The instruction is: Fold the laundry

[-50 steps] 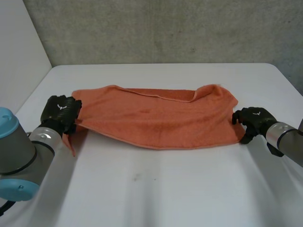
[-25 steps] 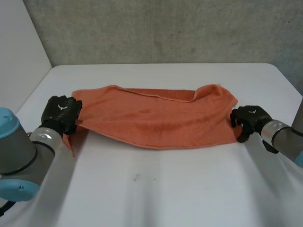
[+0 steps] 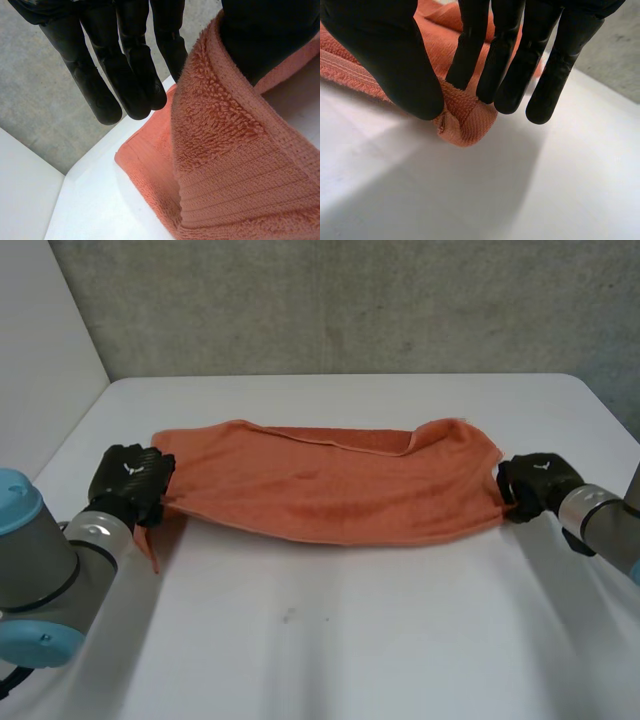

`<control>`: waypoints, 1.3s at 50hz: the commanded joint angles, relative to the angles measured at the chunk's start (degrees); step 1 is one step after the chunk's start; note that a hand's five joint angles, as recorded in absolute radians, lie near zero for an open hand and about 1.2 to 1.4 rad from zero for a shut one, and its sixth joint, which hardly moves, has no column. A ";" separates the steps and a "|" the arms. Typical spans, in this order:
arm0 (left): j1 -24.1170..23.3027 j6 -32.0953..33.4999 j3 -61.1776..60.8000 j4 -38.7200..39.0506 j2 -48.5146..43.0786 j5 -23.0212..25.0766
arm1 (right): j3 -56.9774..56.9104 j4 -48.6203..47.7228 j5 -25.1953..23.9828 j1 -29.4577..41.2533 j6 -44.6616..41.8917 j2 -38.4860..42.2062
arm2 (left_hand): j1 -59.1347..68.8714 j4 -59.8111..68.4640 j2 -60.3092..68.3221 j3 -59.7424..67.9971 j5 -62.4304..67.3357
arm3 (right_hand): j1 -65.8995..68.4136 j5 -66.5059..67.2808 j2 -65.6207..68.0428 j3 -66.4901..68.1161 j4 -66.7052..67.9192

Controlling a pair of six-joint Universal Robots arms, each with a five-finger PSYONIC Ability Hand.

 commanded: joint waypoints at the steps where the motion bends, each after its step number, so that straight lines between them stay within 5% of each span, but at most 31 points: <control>1: -0.08 0.13 -0.47 -0.03 -1.04 0.16 | 2.76 1.95 3.33 -0.45 -0.13 -7.76 | 12.50 8.80 8.69 8.89 12.37 | 24.21 24.03 13.59 12.53 11.94; 2: -0.08 0.13 -0.56 -0.12 -1.65 0.16 | 3.28 3.17 4.03 -0.54 -0.13 -9.42 | -2.51 -6.22 -6.32 -6.12 -2.64 | 24.21 24.03 13.59 12.53 11.94; 9: -0.08 0.13 -0.74 -4.15 -2.19 0.16 | 4.69 5.82 4.57 -2.02 -1.00 -13.13 | -29.69 -33.40 -33.50 -33.30 -29.83 | 24.21 24.03 13.59 12.53 11.94; 23: 0.45 0.13 -2.23 -8.74 -2.54 0.16 | 7.77 5.82 4.13 -7.83 -2.06 -13.83 | -35.97 -39.68 -39.78 -39.58 -36.10 | 24.21 24.03 13.59 12.53 11.94; 34: 1.24 0.31 -3.20 -8.74 -2.54 -0.45 | 8.30 5.82 4.39 -8.53 -2.59 -14.10 | -33.12 -36.82 -36.93 -36.73 -33.25 | 24.21 24.03 13.59 12.53 11.94; 37: 1.33 0.39 -3.72 -8.74 -2.10 -0.54 | 9.26 5.82 4.39 -8.45 -3.37 -15.06 | -18.37 -22.08 -22.18 -21.98 -18.51 | 24.21 24.03 13.59 12.53 11.94; 39: 1.85 1.09 -4.16 -8.74 -1.31 -0.54 | 9.70 5.99 4.57 -8.36 -5.12 -16.11 | 11.93 8.22 8.11 8.31 11.79 | 24.21 24.03 13.59 12.53 11.94; 40: 2.03 1.62 -4.43 -8.74 -0.61 -0.54 | 9.71 6.00 4.57 -8.36 -5.14 -16.12 | 15.11 11.41 11.30 11.50 14.98 | 24.21 24.03 13.59 12.53 11.94; 51: 3.79 9.62 -6.45 -14.09 22.84 0.16 | 11.73 20.40 4.48 -8.53 -18.05 -31.67 | 15.15 11.44 11.33 11.53 15.01 | 24.21 24.03 13.59 12.53 11.94; 55: 3.79 9.62 -6.36 -14.89 24.36 0.25 | 12.78 23.40 3.43 -8.36 -17.71 -34.05 | 15.15 11.44 11.33 11.53 15.01 | 24.10 23.92 13.48 12.42 11.83; 59: 3.88 9.54 -6.36 -14.80 22.78 0.34 | 16.11 22.79 2.11 -8.10 -16.30 -34.05 | 15.15 11.44 11.33 11.53 15.01 | -35.70 -35.88 -46.32 -47.38 -47.97; 61: 3.88 9.62 -6.10 -14.71 20.68 0.34 | 17.61 21.38 0.71 -8.09 -14.99 -34.05 | 15.15 11.44 11.33 11.53 15.01 | -45.79 -45.97 -56.41 -57.47 -58.06; 65: 4.23 9.54 -4.17 -14.71 15.23 0.25 | 21.47 16.29 -4.39 -8.09 -10.42 -32.65 | 15.15 11.44 11.33 11.53 15.01 | -45.79 -45.97 -56.41 -57.47 -58.06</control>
